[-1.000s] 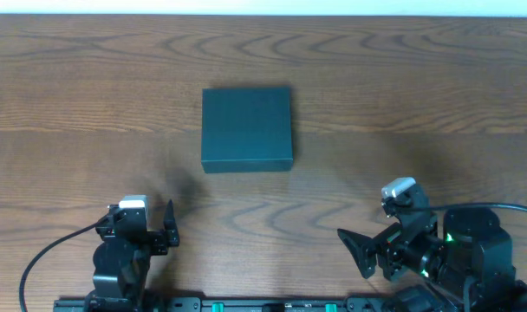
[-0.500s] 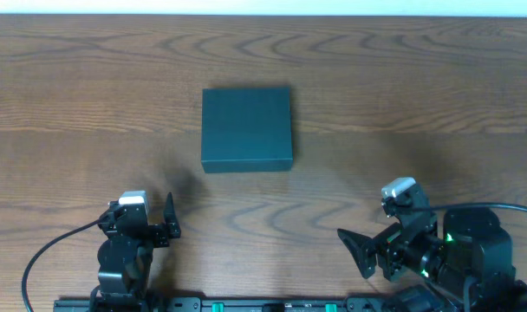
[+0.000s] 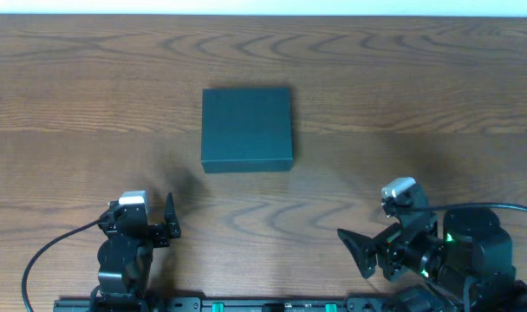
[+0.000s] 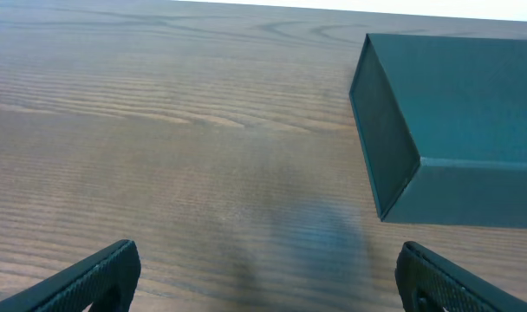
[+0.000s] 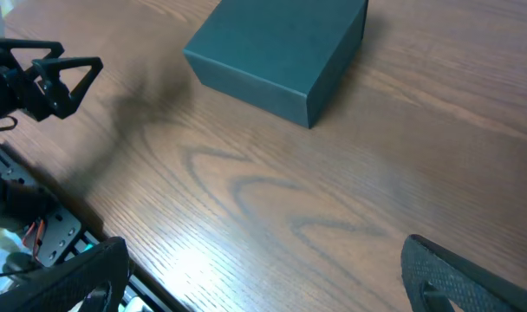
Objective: Pack container
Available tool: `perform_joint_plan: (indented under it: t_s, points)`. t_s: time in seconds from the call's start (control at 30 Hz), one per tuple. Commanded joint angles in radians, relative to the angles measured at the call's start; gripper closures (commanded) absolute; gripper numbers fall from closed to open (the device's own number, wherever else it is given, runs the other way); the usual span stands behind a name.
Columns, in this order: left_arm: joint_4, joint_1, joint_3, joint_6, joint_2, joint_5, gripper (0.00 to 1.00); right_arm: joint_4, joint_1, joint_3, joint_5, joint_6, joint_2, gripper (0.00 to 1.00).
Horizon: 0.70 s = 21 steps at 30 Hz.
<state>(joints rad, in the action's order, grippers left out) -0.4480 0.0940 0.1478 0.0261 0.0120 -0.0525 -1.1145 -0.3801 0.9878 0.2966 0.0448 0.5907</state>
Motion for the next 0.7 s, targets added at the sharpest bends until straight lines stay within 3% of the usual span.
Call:
perform_joint_plan:
  t_s: [0.0,0.27,0.4,0.53,0.67]
  points:
    - [0.003,-0.004,-0.02,0.004,-0.007,-0.01,0.05,-0.002,0.0,0.01,0.007,0.01,-0.002,0.01]
    - [0.003,-0.004,-0.02,0.004,-0.007,-0.01,0.05,-0.002,0.0,0.01,0.007,0.01,-0.002,0.01]
    - [0.003,-0.004,-0.02,0.004,-0.007,-0.01,0.05,0.03,0.001,-0.005,-0.096,-0.131,-0.005,0.01]
    - [0.003,-0.004,-0.02,0.004,-0.007,-0.01,0.05,0.15,0.039,-0.137,-0.153,-0.232,-0.105,0.01]
    - [0.003,-0.004,-0.02,0.004,-0.007,-0.01,0.05,0.243,0.074,-0.317,-0.191,-0.241,-0.267,0.01]
